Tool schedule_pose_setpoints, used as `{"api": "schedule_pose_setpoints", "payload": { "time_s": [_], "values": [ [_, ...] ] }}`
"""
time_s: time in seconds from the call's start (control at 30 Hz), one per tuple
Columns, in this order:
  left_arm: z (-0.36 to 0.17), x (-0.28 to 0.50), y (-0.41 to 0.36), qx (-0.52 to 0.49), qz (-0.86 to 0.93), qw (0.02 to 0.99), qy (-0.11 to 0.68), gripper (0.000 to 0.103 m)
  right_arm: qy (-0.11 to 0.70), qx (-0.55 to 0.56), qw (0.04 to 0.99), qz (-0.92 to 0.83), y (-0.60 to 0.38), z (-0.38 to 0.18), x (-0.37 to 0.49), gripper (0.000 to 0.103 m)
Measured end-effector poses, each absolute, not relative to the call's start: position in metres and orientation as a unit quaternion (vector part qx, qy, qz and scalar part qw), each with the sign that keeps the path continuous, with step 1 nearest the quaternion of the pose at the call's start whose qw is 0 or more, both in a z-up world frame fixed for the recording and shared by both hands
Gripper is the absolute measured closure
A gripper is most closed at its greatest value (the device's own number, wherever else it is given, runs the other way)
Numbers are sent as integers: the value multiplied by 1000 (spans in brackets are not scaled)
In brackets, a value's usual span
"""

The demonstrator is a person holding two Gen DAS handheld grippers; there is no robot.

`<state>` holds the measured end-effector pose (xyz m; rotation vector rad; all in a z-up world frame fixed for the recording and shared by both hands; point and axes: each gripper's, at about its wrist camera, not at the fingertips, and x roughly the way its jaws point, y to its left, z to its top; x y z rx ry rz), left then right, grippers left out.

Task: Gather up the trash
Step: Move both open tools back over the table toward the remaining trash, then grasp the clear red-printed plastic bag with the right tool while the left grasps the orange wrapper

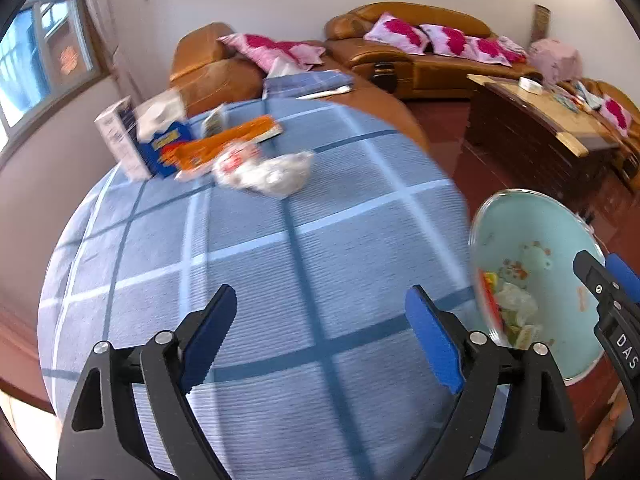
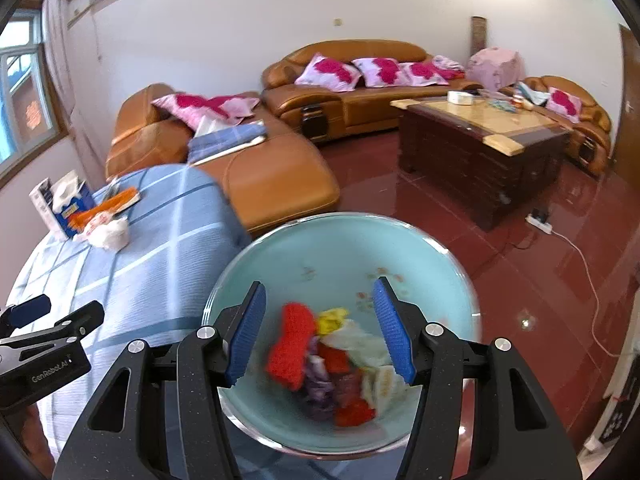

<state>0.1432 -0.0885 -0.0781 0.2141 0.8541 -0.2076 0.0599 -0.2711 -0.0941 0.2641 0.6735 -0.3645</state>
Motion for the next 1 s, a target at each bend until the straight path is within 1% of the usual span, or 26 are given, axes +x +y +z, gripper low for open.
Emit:
{"api": "schedule_pose_setpoints", "payload": {
  "time_s": [0.03, 0.07, 0.5, 0.8, 0.83, 0.87, 0.9, 1.0],
  "values": [
    [-79, 145, -82, 97, -95, 899, 416, 11, 331, 127, 919, -172, -266, -94, 64, 47],
    [-80, 148, -74, 91, -88, 899, 419, 10, 334, 124, 920, -165, -260, -94, 69, 47],
    [-94, 179, 40, 66, -2, 898, 435, 11, 357, 70, 929, -72, -172, -86, 135, 47],
    [-88, 212, 79, 53, 15, 899, 434, 11, 364, 16, 931, 3, -125, -73, 213, 47],
    [-87, 216, 80, 55, 15, 899, 434, 11, 367, 16, 930, 13, -123, -73, 222, 46],
    [-87, 221, 82, 60, 16, 899, 433, 11, 371, 20, 928, 28, -120, -73, 233, 40],
    [-87, 224, 83, 63, 16, 899, 433, 11, 376, 22, 926, 39, -118, -74, 243, 38],
    [-87, 237, 86, 63, 10, 897, 437, 11, 387, 19, 920, 62, -112, -77, 272, 38]
  ]
}}
